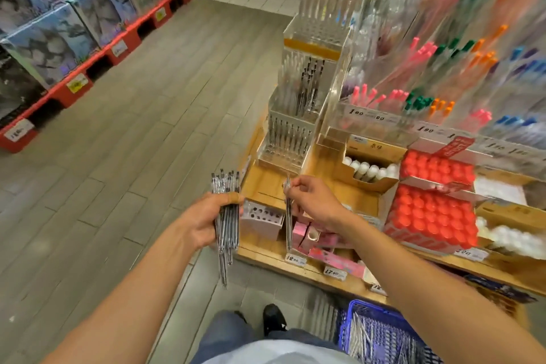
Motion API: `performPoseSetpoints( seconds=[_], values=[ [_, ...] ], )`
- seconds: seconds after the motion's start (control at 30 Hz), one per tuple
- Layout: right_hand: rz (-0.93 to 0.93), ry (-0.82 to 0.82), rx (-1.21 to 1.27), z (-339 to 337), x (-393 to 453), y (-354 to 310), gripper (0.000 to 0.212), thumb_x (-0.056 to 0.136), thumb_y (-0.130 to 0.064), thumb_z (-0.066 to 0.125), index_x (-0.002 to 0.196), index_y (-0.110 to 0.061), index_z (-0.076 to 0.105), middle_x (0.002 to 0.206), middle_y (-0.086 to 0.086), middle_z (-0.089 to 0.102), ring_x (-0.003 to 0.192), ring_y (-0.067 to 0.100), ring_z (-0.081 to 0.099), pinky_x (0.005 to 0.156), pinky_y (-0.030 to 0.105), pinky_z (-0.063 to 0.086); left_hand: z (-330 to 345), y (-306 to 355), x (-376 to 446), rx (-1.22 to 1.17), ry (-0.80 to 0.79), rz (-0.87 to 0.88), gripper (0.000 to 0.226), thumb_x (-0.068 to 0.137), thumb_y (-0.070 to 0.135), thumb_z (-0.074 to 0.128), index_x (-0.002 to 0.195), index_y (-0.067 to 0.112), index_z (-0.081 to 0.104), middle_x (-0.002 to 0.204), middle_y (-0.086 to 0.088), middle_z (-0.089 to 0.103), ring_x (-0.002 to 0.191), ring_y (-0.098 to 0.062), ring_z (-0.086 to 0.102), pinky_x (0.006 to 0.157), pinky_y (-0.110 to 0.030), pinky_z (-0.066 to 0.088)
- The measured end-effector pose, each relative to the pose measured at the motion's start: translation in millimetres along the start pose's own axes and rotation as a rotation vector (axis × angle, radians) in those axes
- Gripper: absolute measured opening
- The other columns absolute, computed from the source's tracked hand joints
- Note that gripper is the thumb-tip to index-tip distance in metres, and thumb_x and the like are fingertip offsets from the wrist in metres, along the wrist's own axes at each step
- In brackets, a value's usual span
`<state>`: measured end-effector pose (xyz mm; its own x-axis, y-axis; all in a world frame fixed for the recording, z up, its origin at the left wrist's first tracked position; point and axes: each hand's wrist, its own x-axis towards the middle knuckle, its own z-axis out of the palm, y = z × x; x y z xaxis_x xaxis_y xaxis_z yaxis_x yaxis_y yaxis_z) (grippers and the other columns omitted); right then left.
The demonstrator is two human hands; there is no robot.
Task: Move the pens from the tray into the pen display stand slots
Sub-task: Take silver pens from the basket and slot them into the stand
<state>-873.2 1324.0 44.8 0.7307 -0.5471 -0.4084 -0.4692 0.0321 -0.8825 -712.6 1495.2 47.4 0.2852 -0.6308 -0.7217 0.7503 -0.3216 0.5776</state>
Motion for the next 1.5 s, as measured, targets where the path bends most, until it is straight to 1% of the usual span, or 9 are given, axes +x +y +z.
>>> performPoseSetpoints(
  seconds=[0.2, 0.3, 0.43, 0.53, 0.67, 0.77, 0.93, 1.07, 1.5],
  values=[
    [0.011, 0.168, 0.057, -15, 43, -20, 0.002, 0.095, -0.012, 0.059, 0.094, -0.011, 0.057, 0.072, 0.004, 0.063, 0.057, 0.013, 0.061, 0.055, 0.027, 0.048, 1, 64, 60, 0.088, -0.128, -0.096, 0.026, 0.074, 0.005, 0.074, 0.097, -0.003, 0.065, 0.082, -0.013, 0.064, 0.073, -0.023, 0.061, 0.083, -0.039, 0.051],
    [0.022, 0.311, 0.102, -18, 56, -27, 0.008, 0.096, -0.012, 0.056, 0.101, -0.016, 0.052, 0.078, 0.006, 0.064, 0.059, 0.012, 0.065, 0.055, 0.023, 0.051, 4, 92, 83, 0.171, -0.145, -0.125, 0.038, 0.074, 0.006, 0.074, 0.108, -0.004, 0.063, 0.081, -0.013, 0.064, 0.074, -0.024, 0.061, 0.084, -0.041, 0.050],
    [0.008, 0.542, 0.100, -18, 69, -30, 0.014, 0.096, -0.009, 0.055, 0.106, -0.014, 0.046, 0.083, 0.006, 0.062, 0.068, 0.016, 0.067, 0.059, 0.023, 0.050, 8, 125, 107, 0.271, -0.198, -0.172, 0.030, 0.072, 0.010, 0.073, 0.100, 0.001, 0.063, 0.075, -0.010, 0.063, 0.072, -0.024, 0.058, 0.092, -0.047, 0.047],
    [-0.021, 0.656, 0.006, -21, 78, -30, 0.012, 0.096, -0.010, 0.054, 0.104, -0.014, 0.047, 0.088, 0.009, 0.063, 0.078, 0.024, 0.066, 0.067, 0.038, 0.054, 11, 142, 126, 0.300, -0.208, -0.180, 0.021, 0.078, 0.008, 0.071, 0.096, 0.001, 0.064, 0.075, -0.011, 0.062, 0.073, -0.025, 0.057, 0.108, -0.054, 0.038],
    [-0.063, 0.759, -0.187, -28, 91, -27, 0.009, 0.099, -0.019, 0.053, 0.106, -0.016, 0.048, 0.086, 0.002, 0.065, 0.074, 0.018, 0.063, 0.062, 0.037, 0.051, 20, 151, 144, 0.328, -0.164, -0.164, 0.013, 0.085, 0.006, 0.068, 0.096, 0.000, 0.065, 0.077, -0.011, 0.061, 0.069, -0.024, 0.058, 0.084, -0.046, 0.052],
    [-0.038, 0.744, -0.302, -34, 107, -18, 0.005, 0.101, -0.023, 0.048, 0.103, -0.020, 0.045, 0.085, -0.001, 0.059, 0.066, 0.009, 0.053, 0.052, 0.022, 0.035, 27, 150, 150, 0.349, -0.141, -0.172, 0.019, 0.085, 0.005, 0.069, 0.102, 0.001, 0.063, 0.074, -0.010, 0.060, 0.064, -0.021, 0.058, 0.064, -0.037, 0.051],
    [0.049, 0.653, -0.418, -34, 126, 5, 0.006, 0.102, -0.025, 0.043, 0.106, -0.020, 0.044, 0.086, -0.010, 0.056, 0.071, 0.009, 0.052, 0.052, 0.023, 0.031, 35, 142, 154, 0.344, -0.157, -0.236, 0.023, 0.077, 0.006, 0.073, 0.096, -0.001, 0.064, 0.073, -0.011, 0.062, 0.065, -0.022, 0.059, 0.065, -0.036, 0.052],
    [0.047, 0.566, -0.531, -34, 133, 16, 0.008, 0.102, -0.025, 0.044, 0.107, -0.019, 0.046, 0.095, -0.005, 0.059, 0.084, 0.016, 0.055, 0.066, 0.032, 0.041, 40, 136, 156, 0.373, -0.209, -0.282, 0.016, 0.082, 0.006, 0.069, 0.095, 0.000, 0.062, 0.075, -0.011, 0.062, 0.066, -0.021, 0.060, 0.057, -0.035, 0.054],
    [0.034, 0.601, -0.637, -32, 147, 12, 0.024, 0.101, -0.028, 0.049, 0.116, -0.012, 0.059, 0.106, 0.005, 0.069, 0.093, 0.026, 0.066, 0.072, 0.033, 0.046, 51, 130, 156, 0.373, -0.214, -0.257, 0.014, 0.084, 0.002, 0.067, 0.097, -0.002, 0.062, 0.074, -0.012, 0.063, 0.062, -0.021, 0.061, 0.053, -0.033, 0.054]
  ],
)
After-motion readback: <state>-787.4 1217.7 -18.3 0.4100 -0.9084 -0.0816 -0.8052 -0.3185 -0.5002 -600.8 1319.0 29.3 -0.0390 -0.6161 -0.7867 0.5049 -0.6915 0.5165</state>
